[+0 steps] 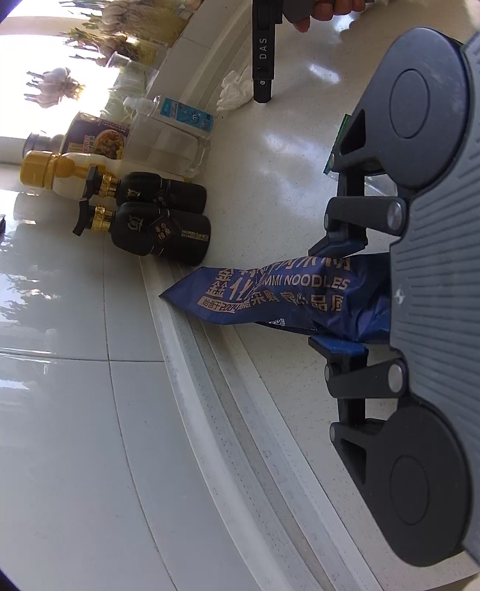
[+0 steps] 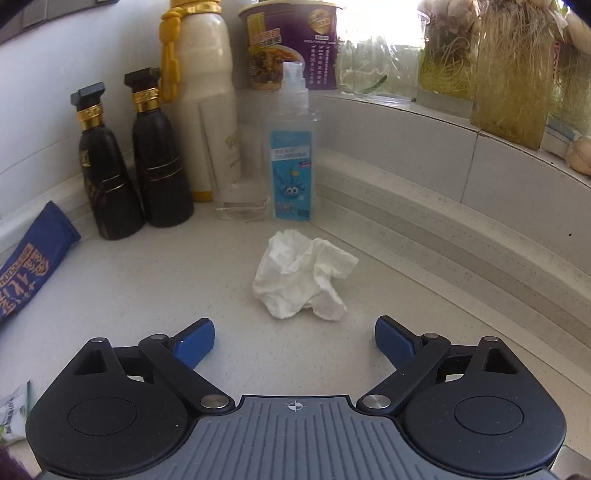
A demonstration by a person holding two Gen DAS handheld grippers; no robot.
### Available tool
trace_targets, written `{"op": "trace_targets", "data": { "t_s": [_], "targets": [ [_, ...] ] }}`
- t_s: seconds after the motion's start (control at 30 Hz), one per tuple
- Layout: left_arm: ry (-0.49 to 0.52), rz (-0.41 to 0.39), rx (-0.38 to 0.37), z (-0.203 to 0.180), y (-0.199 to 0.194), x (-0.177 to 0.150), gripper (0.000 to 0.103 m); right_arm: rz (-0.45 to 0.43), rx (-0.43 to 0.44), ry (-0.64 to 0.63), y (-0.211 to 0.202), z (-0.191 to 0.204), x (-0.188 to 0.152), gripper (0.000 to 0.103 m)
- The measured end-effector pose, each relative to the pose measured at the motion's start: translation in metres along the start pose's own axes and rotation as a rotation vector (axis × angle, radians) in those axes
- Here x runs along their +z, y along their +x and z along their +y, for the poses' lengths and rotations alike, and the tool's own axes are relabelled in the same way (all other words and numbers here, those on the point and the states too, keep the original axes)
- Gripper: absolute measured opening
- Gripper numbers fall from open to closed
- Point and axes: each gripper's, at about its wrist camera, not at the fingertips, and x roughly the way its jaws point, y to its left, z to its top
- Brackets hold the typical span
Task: Collect trash
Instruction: 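Grasp the blue noodle wrapper with the left tool while the right tool grasps the white tissue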
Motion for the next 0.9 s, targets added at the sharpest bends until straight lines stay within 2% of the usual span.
{"op": "trace_targets", "data": {
  "t_s": [0.23, 0.43, 0.57, 0.6, 0.63, 0.7, 0.83, 0.9],
  "targets": [
    [0.019, -0.006, 0.006, -0.004, 0.003, -0.001, 0.037, -0.016, -0.038, 0.038, 0.012, -0.008, 0.008, 0.092],
    [0.049, -0.018, 0.026, -0.009, 0.003, -0.004, 0.036, -0.034, -0.055, 0.048, 0.018, -0.009, 0.012, 0.081],
    [0.054, -0.025, 0.04, -0.012, 0.004, -0.005, 0.036, -0.053, -0.038, 0.03, 0.019, -0.003, 0.012, 0.055],
    [0.054, -0.028, 0.045, -0.013, 0.003, -0.005, 0.035, -0.057, -0.031, 0.027, 0.019, -0.002, 0.012, 0.044],
    [0.055, -0.03, 0.05, -0.014, 0.003, -0.006, 0.034, -0.061, -0.017, 0.021, 0.019, 0.0, 0.012, 0.038],
    [0.056, -0.038, 0.064, -0.016, 0.002, -0.007, 0.031, -0.064, 0.018, 0.01, 0.018, 0.002, 0.011, 0.014],
    [0.038, -0.051, 0.055, -0.019, -0.006, -0.007, 0.02, -0.052, 0.04, 0.007, 0.011, 0.005, 0.006, 0.01],
    [0.024, -0.045, 0.044, -0.019, -0.011, -0.007, 0.018, -0.048, 0.048, 0.007, 0.005, 0.004, 0.003, 0.009]
  ]
}}
